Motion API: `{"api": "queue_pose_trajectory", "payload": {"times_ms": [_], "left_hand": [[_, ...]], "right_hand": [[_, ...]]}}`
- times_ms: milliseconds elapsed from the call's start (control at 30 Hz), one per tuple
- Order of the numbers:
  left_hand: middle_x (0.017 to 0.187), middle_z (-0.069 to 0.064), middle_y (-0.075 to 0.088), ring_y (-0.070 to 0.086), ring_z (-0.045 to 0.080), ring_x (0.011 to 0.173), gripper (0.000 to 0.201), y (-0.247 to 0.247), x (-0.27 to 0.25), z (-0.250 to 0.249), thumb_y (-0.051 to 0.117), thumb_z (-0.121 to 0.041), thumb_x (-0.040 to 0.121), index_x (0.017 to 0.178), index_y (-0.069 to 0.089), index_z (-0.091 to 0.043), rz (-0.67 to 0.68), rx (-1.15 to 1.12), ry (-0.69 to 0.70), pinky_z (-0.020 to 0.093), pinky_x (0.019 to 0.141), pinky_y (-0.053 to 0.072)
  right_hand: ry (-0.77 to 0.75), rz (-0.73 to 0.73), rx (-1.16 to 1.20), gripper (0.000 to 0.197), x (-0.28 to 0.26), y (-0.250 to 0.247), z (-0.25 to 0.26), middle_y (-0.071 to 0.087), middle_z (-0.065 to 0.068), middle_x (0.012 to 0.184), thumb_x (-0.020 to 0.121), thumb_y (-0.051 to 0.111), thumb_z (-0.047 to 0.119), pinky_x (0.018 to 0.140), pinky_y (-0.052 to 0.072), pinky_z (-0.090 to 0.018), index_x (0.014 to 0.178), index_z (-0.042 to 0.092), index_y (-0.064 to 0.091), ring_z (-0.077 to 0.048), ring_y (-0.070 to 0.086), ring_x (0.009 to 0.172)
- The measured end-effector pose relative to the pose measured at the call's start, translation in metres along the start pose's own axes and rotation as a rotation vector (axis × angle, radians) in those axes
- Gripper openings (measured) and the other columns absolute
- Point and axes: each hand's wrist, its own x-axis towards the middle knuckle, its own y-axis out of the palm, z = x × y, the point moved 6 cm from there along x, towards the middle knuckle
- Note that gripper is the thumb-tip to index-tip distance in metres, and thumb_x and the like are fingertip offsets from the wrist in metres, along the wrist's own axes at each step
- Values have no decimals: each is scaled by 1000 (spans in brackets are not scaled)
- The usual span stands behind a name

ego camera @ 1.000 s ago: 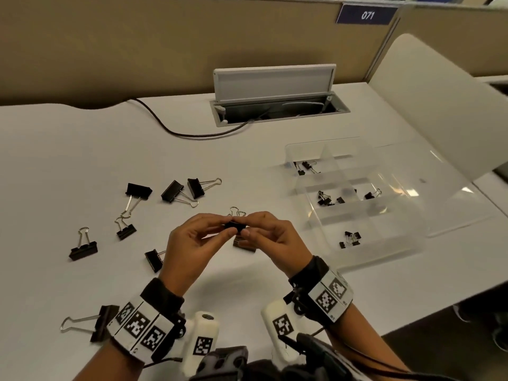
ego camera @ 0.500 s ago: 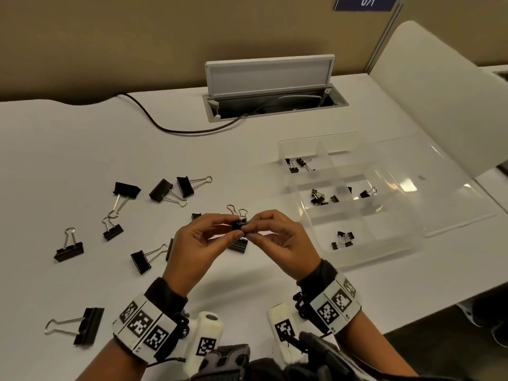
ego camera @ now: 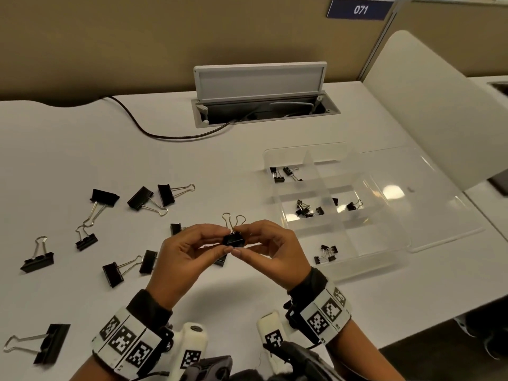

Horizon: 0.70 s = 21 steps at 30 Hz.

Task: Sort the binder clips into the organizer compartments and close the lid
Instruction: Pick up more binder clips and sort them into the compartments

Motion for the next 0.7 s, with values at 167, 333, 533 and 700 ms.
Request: {"api": "queue_pose_trajectory", "payload": {"times_ms": [167, 333, 533, 700], "left_hand": [[104, -6, 70, 68, 12, 96, 43, 8, 4, 8, 70, -57, 67, 100, 71, -30, -3, -21, -38, 21, 81, 55], [103, -2, 73, 71, 15, 92, 37, 22, 13, 12, 72, -11, 66, 101, 71, -23, -21, -101, -101, 20, 76, 56], [103, -6, 72, 70, 12, 91, 38, 33, 21, 15, 71, -12, 65, 102, 68, -19, -68, -122, -129, 14, 74, 54], [102, -9, 73, 70, 10, 91, 38, 42, 24, 18, 72, -12, 64, 101, 69, -20, -63, -103, -143, 12, 74, 53]], "right_hand": [[51, -44, 45, 24, 3, -14, -10, 70, -11, 96, 73, 74, 19, 77, 59, -37, 96, 19, 69, -22, 70, 87], [14, 24, -140, 26, 15, -32, -4, 64, 9, 93, 75, 68, 31, 69, 59, -28, 97, 16, 69, -8, 66, 86], [43, 45, -119, 16, 44, -60, 2, 65, 2, 94, 83, 65, 15, 69, 59, -35, 98, 10, 69, -15, 65, 86], [42, 57, -168, 15, 53, -65, 2, 67, 1, 89, 83, 65, 14, 66, 59, -34, 96, 9, 71, -16, 65, 80]]}}
